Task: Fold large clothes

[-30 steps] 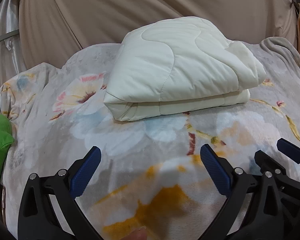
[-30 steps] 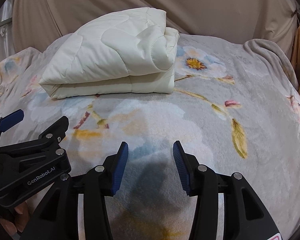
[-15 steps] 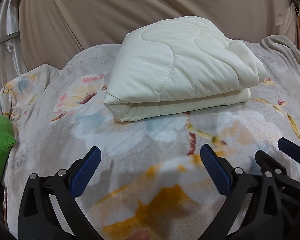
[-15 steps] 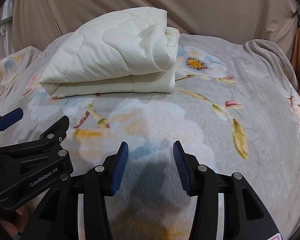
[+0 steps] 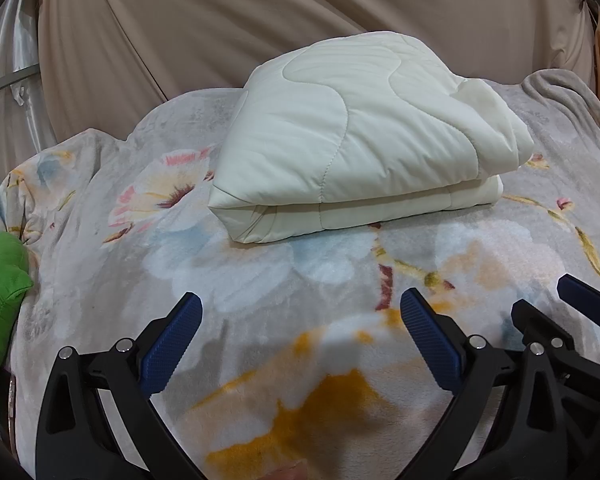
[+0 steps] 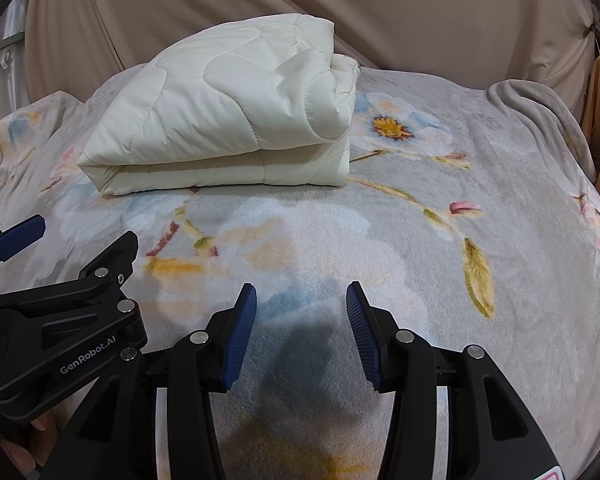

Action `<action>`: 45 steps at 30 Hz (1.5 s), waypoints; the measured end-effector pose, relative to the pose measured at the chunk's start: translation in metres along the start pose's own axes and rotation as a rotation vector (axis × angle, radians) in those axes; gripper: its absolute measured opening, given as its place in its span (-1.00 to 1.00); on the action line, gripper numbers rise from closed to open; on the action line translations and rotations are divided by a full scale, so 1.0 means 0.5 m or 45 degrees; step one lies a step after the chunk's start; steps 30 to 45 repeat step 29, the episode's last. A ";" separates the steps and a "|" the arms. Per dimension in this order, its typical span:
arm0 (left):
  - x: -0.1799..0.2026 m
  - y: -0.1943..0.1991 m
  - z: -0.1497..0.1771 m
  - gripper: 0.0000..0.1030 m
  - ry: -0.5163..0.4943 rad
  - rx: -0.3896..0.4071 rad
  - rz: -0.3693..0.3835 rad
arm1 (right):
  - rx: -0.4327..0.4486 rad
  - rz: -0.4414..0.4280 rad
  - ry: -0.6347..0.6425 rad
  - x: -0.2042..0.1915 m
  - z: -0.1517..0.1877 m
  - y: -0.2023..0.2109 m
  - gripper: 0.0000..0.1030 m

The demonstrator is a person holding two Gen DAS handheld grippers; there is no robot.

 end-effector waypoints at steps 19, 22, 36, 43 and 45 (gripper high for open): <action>0.000 0.000 0.002 0.87 0.000 -0.007 0.005 | 0.003 0.009 0.002 0.000 -0.001 0.001 -0.10; 0.000 0.000 0.001 0.85 -0.001 -0.005 0.000 | 0.003 0.008 0.003 0.001 -0.001 0.000 -0.10; 0.003 -0.001 0.002 0.82 -0.005 -0.006 0.003 | 0.006 0.011 0.004 0.001 0.000 0.002 -0.10; 0.003 -0.001 0.002 0.82 -0.005 -0.006 0.003 | 0.006 0.011 0.004 0.001 0.000 0.002 -0.10; 0.003 -0.001 0.002 0.82 -0.005 -0.006 0.003 | 0.006 0.011 0.004 0.001 0.000 0.002 -0.10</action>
Point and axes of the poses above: each gripper's, at about its wrist camera, not at the fingertips, and y roughly against the way its jaws point, x to its right, z to its underside, the point moved 10 cm from there along -y, roughly the way its jaws point, and after that the axes turned 8 degrees about -y, right-handed, at the moved point
